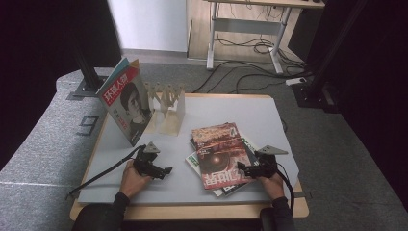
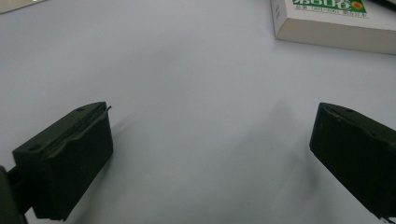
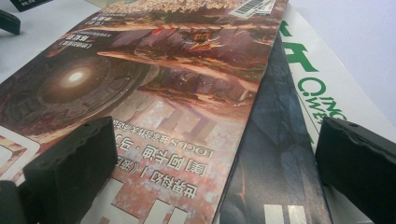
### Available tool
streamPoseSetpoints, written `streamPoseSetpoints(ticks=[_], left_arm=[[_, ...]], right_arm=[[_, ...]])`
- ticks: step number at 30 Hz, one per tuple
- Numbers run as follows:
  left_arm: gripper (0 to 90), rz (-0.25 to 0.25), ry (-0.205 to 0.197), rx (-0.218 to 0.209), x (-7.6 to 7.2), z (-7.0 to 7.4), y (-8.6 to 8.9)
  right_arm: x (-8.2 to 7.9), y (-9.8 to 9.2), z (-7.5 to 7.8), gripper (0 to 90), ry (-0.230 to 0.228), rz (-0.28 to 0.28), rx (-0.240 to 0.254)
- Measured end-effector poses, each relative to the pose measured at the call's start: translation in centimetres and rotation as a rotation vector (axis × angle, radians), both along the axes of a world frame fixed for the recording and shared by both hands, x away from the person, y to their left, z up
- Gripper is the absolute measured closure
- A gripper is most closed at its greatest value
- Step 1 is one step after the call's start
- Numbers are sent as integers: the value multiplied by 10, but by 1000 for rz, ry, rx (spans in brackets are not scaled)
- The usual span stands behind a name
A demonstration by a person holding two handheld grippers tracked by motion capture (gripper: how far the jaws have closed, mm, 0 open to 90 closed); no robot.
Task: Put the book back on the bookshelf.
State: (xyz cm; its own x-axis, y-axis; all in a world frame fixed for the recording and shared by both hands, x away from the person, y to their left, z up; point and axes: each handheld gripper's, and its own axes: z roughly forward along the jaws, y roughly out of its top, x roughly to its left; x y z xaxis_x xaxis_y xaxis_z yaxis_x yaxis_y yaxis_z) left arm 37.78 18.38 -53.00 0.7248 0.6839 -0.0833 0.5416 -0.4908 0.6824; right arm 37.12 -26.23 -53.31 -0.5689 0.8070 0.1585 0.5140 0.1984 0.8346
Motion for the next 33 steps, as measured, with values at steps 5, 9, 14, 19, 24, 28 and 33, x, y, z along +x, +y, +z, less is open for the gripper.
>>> streamPoseSetpoints(ticks=[5,9,14,19,24,28,33], left_arm=[[13,13,-19,27,-2,-1,-2],[65,38,-42,46,-4,-1,-3],[68,37,-43,47,-4,-1,-4],[59,32,-40,46,-3,-1,-4],[60,35,-43,48,-4,-2,-4],[64,36,-44,49,-4,-1,-4],[61,35,-44,51,-4,-2,-4]], right_arm=[[0,0,0,0,0,0,0],[0,0,0,0,0,0,-1],[0,0,0,0,-1,0,-4],[-1,3,5,0,6,-13,-42],[-1,12,15,0,-30,-21,-156],[7,14,19,0,9,-12,-148],[22,14,26,0,39,-2,-123]])
